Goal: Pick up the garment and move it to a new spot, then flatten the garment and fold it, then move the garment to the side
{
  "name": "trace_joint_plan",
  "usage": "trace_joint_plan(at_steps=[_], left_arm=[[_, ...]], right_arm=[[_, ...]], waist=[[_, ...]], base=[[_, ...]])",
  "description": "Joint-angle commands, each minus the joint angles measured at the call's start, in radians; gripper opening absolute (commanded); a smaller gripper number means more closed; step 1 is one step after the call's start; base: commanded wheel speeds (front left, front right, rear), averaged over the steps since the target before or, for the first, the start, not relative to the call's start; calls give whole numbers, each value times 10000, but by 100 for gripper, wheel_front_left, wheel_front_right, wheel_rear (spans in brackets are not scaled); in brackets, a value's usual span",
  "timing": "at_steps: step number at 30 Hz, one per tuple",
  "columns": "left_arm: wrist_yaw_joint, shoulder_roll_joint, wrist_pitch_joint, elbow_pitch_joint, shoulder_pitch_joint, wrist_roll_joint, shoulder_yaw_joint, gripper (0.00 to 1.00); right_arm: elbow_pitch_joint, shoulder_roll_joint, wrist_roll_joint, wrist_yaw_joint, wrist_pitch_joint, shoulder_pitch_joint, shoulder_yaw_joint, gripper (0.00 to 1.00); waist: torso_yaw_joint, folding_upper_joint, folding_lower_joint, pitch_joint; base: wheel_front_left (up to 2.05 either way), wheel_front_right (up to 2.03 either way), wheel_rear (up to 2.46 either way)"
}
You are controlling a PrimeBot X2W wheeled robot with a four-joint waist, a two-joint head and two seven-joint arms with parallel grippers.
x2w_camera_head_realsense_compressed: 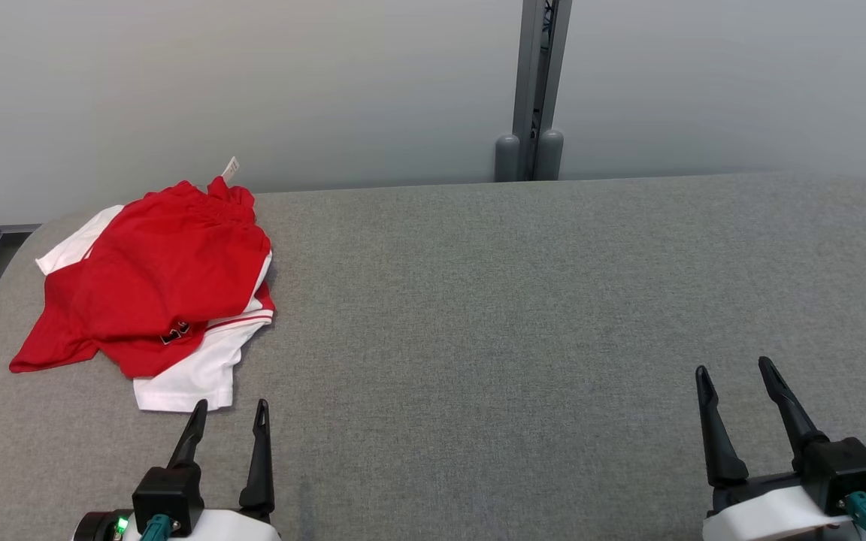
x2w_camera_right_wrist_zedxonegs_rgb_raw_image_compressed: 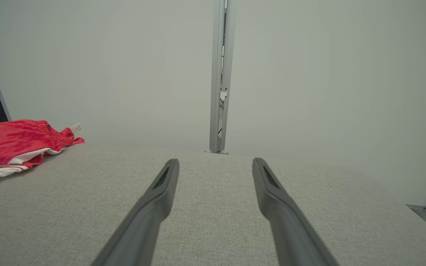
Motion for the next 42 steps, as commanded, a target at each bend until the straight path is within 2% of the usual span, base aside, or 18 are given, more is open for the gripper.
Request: trace_joint_plan(at_steps=[1, 17, 23, 28, 36, 38, 39, 42], left_arm=[[56, 73, -14, 8, -20, -68, 34, 100], [17, 73, -14, 37, -73, -62, 14, 100], [-13, 73, -12, 62, -120, -55, -34, 100], [-16, 74, -14, 71, -196, -10, -58, 100], [-13, 88, -12, 31, -228, 44, -4, 100], [9, 90, -12, 14, -209, 42, 40, 100], [12, 90, -12, 6, -213, 50, 6, 100], [44, 93, -12, -7, -181, 60, 24, 100]], right_arm=[[-5, -54, 9, 22, -56, 52, -22, 100], [9, -54, 126, 22, -56, 61, -34, 100], [-72, -52, 141, 22, -56, 171, -83, 100], [-116, -52, 215, 21, -55, 168, -71, 100], [-135, -48, 339, 21, -44, 143, -25, 100], [-115, -49, 345, 21, -44, 114, 36, 100], [-127, -52, 336, 21, -42, 93, 6, 100], [-110, -49, 371, 21, -41, 70, 49, 100]], waist=[[1, -1, 0, -3], [43, -1, 0, -32], [344, -1, 0, -48], [980, -1, 0, -6], [2622, -1, 0, 71], [2809, -1, 0, 76], [3269, -1, 0, 84], [3672, -1, 0, 82]], base=[[0, 0, 0], [0, 0, 0], [0, 0, 0], [0, 0, 0], [0, 0, 0], [0, 0, 0], [0, 0, 0], [0, 0, 0]])
